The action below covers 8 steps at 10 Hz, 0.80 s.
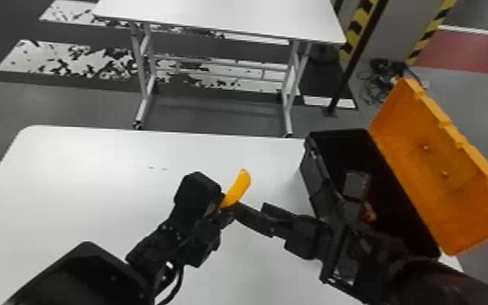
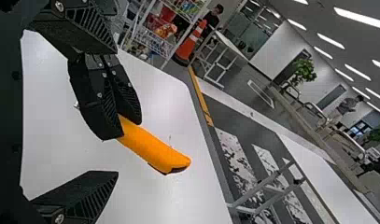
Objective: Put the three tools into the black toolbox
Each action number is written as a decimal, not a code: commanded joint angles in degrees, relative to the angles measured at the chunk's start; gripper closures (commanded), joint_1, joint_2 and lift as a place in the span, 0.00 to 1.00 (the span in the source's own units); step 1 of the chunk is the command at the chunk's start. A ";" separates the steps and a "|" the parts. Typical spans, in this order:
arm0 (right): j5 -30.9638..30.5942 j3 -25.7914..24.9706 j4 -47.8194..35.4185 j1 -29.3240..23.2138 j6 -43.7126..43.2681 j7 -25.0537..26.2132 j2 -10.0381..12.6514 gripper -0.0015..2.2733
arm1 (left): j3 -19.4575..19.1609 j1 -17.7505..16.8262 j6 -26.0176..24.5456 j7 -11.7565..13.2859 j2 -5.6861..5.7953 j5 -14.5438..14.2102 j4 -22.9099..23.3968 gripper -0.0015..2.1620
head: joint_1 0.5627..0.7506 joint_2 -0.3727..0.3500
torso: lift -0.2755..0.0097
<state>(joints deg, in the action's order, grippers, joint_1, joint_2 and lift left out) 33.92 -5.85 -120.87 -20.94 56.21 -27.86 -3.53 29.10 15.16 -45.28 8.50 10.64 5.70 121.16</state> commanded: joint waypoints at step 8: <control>-2.10 1.28 11.36 11.01 -0.52 0.09 0.36 0.04 | 0.70 -0.04 0.32 -0.94 2.20 -1.13 1.27 0.88 | 0.70 0.36 | 0.79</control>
<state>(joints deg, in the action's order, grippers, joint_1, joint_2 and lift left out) 32.07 -4.68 -110.05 -10.29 55.84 -27.77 -3.16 29.79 15.31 -44.96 7.58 12.63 4.55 122.29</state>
